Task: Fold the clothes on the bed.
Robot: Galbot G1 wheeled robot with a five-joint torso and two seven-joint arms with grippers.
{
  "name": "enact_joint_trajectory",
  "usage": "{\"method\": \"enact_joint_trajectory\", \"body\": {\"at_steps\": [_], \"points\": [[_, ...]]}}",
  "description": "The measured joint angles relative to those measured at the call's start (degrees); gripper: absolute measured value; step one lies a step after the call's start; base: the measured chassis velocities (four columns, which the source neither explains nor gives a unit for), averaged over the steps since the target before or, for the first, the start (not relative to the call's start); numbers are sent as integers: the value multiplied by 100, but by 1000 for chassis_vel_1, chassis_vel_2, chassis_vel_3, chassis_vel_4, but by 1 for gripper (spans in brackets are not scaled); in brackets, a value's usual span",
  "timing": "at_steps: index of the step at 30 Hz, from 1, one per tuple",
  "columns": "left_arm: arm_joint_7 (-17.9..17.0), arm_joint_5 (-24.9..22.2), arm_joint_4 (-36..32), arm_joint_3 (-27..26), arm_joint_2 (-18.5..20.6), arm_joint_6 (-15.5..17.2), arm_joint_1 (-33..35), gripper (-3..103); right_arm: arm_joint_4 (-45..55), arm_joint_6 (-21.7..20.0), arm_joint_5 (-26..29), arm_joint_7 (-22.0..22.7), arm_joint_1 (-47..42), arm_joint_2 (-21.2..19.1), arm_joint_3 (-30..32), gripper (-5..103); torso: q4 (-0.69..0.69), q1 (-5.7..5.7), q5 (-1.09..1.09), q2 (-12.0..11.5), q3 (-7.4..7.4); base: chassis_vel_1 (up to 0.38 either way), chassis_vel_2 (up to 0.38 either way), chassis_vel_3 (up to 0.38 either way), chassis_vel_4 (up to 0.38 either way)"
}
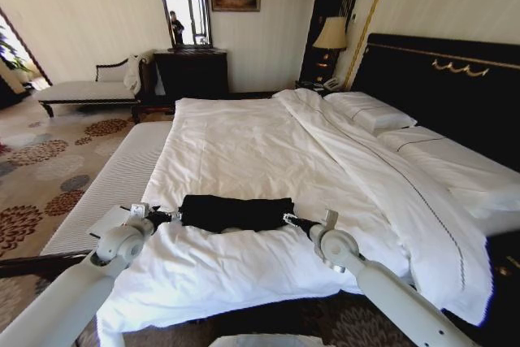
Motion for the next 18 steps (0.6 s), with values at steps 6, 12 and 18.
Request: {"method": "enact_joint_trajectory", "body": {"at_steps": [6,12,18], "points": [[-133,214,-331,-372,255,-12,863,100,431,190,-204,28,-337,-203,345,100,1,-2,-1,2,-1,0,0,0,0],[147,-331,-650,-722,216,-306,807,100,301,436,-122,-60,329,-103,286,100,2,0,0,1,0,0,0,0,0],[31,-939,-519,-327,-162,-485,-358,100,-353,330,201,-76,1112,211,-164,100,0,0,0,1,0,0,0,0,0]]}}
